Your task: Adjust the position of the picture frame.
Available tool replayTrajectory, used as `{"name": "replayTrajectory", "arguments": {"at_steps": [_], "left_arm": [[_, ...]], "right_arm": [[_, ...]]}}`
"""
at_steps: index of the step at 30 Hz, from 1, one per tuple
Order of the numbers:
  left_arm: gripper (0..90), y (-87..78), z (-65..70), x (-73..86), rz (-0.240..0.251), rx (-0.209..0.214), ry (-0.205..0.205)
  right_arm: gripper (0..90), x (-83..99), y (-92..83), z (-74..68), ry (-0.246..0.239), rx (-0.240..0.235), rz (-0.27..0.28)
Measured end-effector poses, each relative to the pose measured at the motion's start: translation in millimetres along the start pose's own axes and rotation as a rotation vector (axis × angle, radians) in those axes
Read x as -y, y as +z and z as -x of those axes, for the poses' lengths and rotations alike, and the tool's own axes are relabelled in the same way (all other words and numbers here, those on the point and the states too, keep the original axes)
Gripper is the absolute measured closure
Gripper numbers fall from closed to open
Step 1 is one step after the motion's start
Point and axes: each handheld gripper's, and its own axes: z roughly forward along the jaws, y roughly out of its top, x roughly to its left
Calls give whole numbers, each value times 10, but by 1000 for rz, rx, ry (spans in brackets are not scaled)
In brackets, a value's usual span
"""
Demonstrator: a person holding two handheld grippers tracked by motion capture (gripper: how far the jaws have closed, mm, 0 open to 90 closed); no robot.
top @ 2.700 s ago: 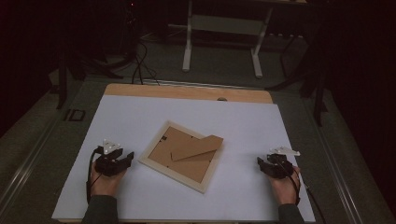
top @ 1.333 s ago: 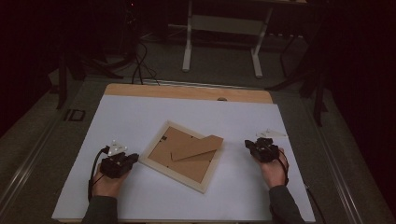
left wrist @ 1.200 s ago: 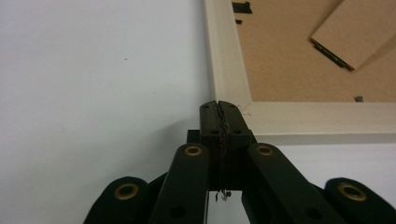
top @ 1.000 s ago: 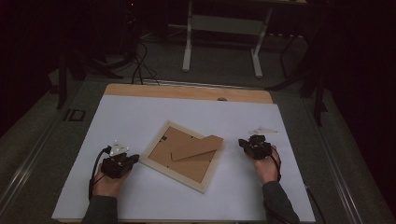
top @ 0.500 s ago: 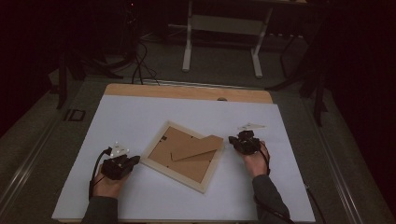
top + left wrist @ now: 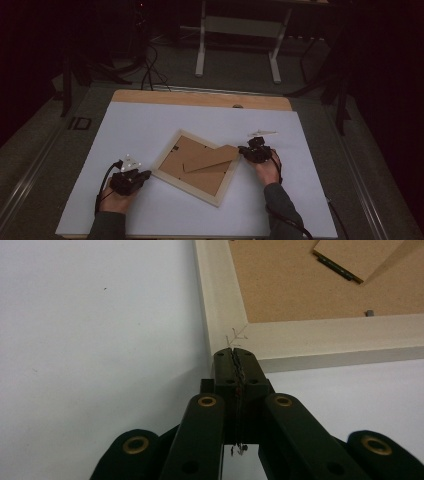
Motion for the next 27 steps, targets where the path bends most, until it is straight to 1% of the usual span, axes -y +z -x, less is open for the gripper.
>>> {"name": "replayTrajectory", "arguments": {"at_steps": [1,4,8,13,16,18,20,23,27], "left_arm": [[900,0,-5,-3,1,2,2],[900,2,-21,-12,9,8,4],[900,6,-26,-17,9,7,4],[900,12,-18,-27,6,-4,8],[900,18,14,-16,-8,-5,16],[900,21,50,-7,-23,-6,33],[900,26,72,-12,-25,-2,42],[900,28,73,-14,-26,-1,41],[900,34,94,-3,-41,-1,50]], "right_arm": [[898,1,14,2,-1,-1,-1],[899,2,45,2,22,-18,1],[899,-4,54,8,26,-24,-5],[899,-16,63,11,21,-24,-19],[899,-8,79,22,24,-25,-20],[899,-1,86,34,31,-28,-24],[899,2,92,44,27,-26,-28],[899,1,93,45,27,-27,-38],[899,6,92,53,31,-30,-39]]}}
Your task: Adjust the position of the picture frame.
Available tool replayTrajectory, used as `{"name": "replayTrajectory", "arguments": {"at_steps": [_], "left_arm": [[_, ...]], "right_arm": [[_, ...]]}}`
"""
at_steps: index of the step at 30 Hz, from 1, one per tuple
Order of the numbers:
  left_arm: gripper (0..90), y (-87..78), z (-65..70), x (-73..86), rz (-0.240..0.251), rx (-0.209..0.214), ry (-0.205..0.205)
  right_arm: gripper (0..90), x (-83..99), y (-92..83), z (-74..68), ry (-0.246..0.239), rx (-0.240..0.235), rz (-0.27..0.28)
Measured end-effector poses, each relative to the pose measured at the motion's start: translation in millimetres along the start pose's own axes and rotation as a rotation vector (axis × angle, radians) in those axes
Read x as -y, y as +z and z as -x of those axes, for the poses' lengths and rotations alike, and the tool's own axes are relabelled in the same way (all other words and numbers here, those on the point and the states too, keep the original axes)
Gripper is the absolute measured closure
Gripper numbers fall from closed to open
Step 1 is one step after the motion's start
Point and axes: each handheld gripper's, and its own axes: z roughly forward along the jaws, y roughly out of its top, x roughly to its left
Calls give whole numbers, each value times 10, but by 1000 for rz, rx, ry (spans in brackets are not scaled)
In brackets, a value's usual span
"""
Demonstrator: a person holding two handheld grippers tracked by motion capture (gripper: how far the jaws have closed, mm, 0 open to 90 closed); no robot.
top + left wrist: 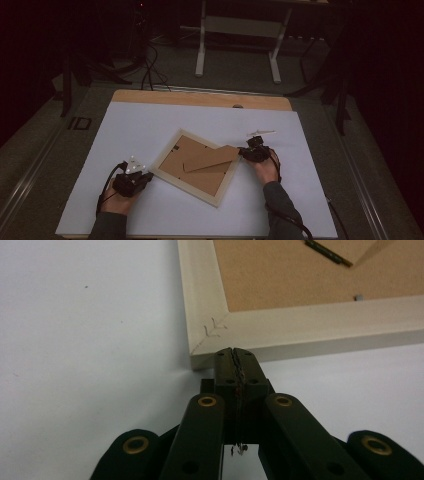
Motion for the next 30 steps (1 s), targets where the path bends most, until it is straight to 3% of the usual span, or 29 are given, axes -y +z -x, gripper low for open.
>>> {"name": "replayTrajectory", "arguments": {"at_steps": [10,30], "left_arm": [[900,52,15,-20,-11,-4,2],[900,150,62,-104,1,-5,-2]], "right_arm": [[899,26,17,14,7,-7,-6],[899,131,-66,-58,-41,-26,-18]]}}
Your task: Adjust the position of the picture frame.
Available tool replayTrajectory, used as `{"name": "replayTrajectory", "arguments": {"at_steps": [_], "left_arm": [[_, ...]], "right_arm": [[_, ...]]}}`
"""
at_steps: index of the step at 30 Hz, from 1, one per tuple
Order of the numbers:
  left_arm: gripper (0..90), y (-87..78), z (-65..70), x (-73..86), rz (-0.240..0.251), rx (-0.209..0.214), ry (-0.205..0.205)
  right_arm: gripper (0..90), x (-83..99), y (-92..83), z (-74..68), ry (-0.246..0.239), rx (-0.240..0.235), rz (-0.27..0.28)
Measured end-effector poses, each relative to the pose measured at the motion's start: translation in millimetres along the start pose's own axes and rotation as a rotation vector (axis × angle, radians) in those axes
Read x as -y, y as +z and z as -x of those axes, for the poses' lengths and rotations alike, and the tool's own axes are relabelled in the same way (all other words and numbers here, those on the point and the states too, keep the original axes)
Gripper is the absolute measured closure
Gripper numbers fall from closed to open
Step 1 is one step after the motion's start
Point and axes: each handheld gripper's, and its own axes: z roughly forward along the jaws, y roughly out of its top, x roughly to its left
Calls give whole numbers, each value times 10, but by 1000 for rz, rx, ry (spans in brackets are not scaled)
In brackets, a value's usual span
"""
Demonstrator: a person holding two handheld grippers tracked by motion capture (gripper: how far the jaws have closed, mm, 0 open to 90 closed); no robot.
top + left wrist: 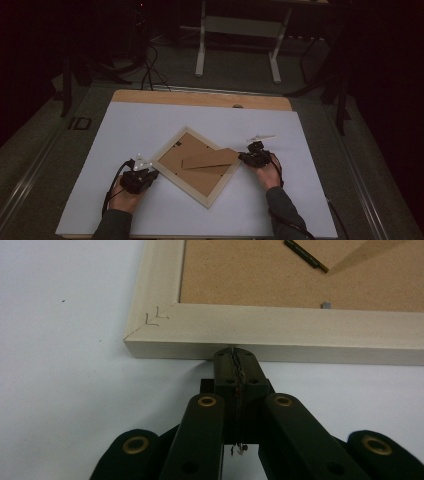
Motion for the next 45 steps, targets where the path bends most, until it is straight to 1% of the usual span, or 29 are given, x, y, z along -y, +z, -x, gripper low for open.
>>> {"name": "replayTrajectory", "arguments": {"at_steps": [11,15,20,26,28,29,30,31,32,34,38,45], "left_arm": [[900,23,16,-22,0,-4,-21],[900,31,20,-30,0,-5,-27],[900,54,48,-54,-1,-16,-44],[900,75,93,-78,-4,-24,-37],[900,82,108,-84,-3,-19,-40],[900,82,108,-88,-6,-7,-46],[900,89,118,-94,-7,13,-63],[900,97,137,-99,-5,10,-65],[900,105,168,-115,-11,3,-56],[900,123,208,-132,-11,11,-55],[900,145,276,-154,-13,11,-38],[900,163,311,-167,-9,19,-39]], "right_arm": [[899,74,-55,-70,-34,-3,-7],[899,99,-73,-93,-38,-7,-7],[899,130,-94,-122,-48,-11,-9],[899,180,-124,-161,-52,-18,-5],[899,191,-132,-173,-56,-16,-6],[899,198,-137,-184,-58,-17,-7],[899,203,-140,-190,-59,-15,-7],[899,213,-147,-199,-59,-18,-8],[899,220,-152,-203,-61,-18,-8],[899,241,-166,-216,-65,-23,-7],[899,288,-195,-235,-70,-29,-1],[899,348,-242,-270,-66,-27,-1]]}}
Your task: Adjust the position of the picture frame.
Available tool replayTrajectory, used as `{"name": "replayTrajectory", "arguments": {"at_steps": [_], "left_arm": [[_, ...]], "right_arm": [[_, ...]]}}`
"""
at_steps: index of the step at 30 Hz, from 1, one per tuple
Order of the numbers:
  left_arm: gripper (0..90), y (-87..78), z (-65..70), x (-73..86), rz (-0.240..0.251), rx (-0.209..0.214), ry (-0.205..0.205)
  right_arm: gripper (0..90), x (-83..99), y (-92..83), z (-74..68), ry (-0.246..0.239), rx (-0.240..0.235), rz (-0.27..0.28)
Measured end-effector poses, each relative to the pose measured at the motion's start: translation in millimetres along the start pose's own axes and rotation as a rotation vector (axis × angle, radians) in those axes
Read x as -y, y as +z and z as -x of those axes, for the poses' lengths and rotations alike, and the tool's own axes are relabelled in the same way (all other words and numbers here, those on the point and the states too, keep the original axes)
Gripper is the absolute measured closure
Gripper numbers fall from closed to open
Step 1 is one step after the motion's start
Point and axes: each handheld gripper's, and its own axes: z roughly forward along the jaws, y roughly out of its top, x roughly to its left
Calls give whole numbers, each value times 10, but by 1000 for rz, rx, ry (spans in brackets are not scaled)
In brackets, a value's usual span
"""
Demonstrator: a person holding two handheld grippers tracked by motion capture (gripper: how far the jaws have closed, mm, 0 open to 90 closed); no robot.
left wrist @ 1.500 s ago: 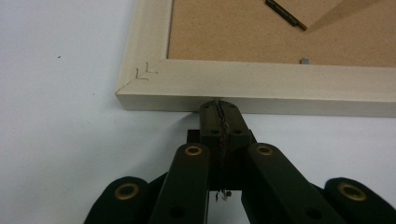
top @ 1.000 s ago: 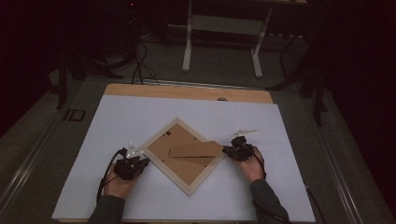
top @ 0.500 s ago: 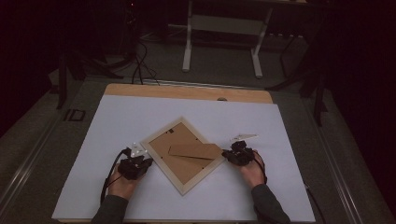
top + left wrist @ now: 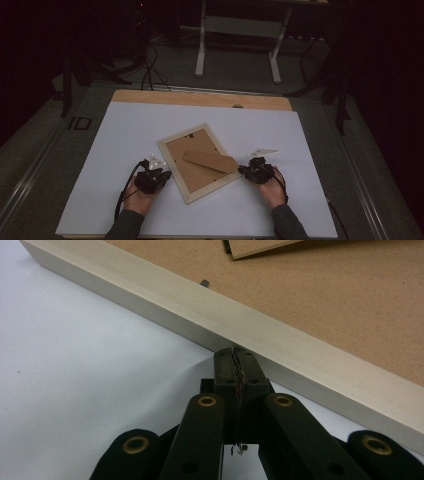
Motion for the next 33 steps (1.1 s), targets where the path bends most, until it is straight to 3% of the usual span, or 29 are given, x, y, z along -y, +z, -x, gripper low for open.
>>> {"name": "replayTrajectory", "arguments": {"at_steps": [12,25,33], "left_arm": [[900,32,50,-26,1,23,7],[900,45,113,-48,-9,16,16],[900,72,85,-81,-11,36,3]], "right_arm": [[899,128,-98,-13,11,-11,12],[899,200,-136,1,52,-23,35],[899,211,-158,-12,45,-13,27]]}}
